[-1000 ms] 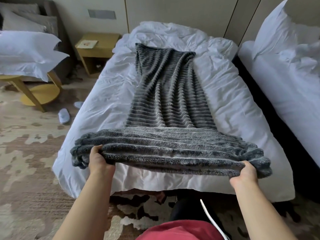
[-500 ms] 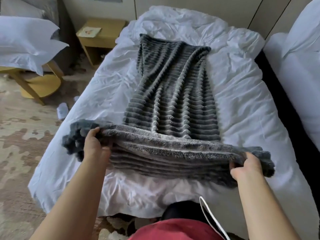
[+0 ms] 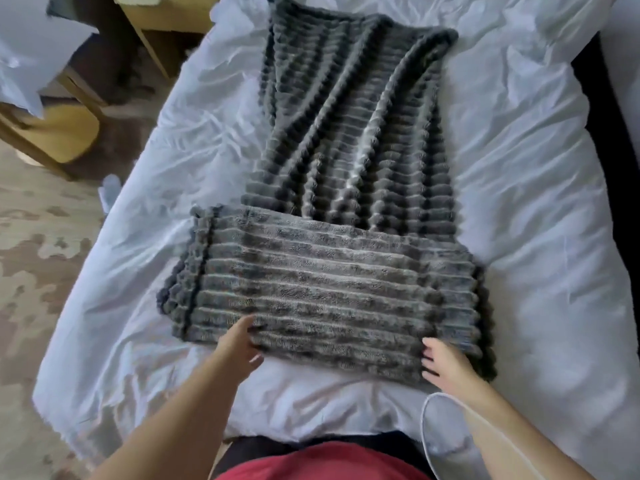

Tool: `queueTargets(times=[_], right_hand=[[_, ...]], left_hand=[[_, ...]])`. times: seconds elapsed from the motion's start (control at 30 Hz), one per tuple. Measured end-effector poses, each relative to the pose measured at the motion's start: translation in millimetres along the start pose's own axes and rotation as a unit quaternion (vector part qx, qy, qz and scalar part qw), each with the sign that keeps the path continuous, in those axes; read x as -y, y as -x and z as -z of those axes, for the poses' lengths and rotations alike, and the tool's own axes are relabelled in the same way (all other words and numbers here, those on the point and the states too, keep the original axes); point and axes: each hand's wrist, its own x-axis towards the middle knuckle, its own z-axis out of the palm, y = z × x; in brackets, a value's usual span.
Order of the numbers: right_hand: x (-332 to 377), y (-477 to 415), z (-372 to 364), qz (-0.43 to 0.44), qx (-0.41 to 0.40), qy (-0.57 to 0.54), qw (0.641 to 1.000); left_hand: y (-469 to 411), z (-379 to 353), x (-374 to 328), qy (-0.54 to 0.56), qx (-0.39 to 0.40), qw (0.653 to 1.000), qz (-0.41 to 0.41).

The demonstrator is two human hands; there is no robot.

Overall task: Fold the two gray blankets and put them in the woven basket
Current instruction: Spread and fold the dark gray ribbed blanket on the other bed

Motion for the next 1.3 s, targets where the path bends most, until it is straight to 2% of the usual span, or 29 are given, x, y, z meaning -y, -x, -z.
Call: queueTargets(times=[0.1,0.17,0.23,0.3,0.37,0.47,0.57,0.63,0.77,0.87,0.97,1.07,1.13,1.23,1.3], right_hand=[[-26,-11,-3,-0.052,-0.065,-0.036,0.996],[-38,-15,-7,-0.088,-0.084,-0.051,0.991],[-46,-19,-15,-0.133,-0.044,-0.118,0.983],[-46,-26,-23,-0.135,-0.001,-0.257,0.957],[-35,-27,-31,-0.102,0.024,-0.378,0.92],[-17,-20,-43,-0.057,-0.008,-0.413,0.909],[12,-9,-48,-0.011,-0.063,-0.44,0.896],[59,9,-44,0.026,-0.052,-0.462,0.885],[209,90,-26,0.143,-0.004,-0.474,0.869],[308,188,0,0.256,0.028,-0.489,0.833],[361,290,27,0.358,0.106,-0.518,0.769],[378,360,49,0.448,0.175,-0.514,0.71],[375,383,59,0.487,0.21,-0.502,0.683],[358,391,63,0.512,0.225,-0.487,0.671],[333,383,61,0.512,0.22,-0.489,0.671]], left_hand=[[-27,9,-7,0.083,-0.043,0.995,0.023],[-51,14,-16,0.154,0.005,0.988,0.019],[-75,19,-22,0.193,0.05,0.98,0.008],[-88,19,-26,0.224,0.049,0.973,0.0],[-91,17,-30,0.276,0.034,0.96,0.007],[-81,19,-39,0.357,0.028,0.934,0.017],[-58,20,-75,0.359,0.066,0.931,-0.012],[-36,8,-120,0.354,0.109,0.928,-0.046],[53,-44,-246,0.305,0.18,0.925,-0.14],[158,-73,-332,0.311,0.267,0.884,-0.226],[263,-73,-381,0.325,0.342,0.827,-0.306],[341,-62,-401,0.344,0.394,0.767,-0.371],[374,-51,-399,0.34,0.413,0.742,-0.404],[390,-36,-381,0.334,0.419,0.727,-0.43],[381,-26,-360,0.334,0.405,0.731,-0.436]])
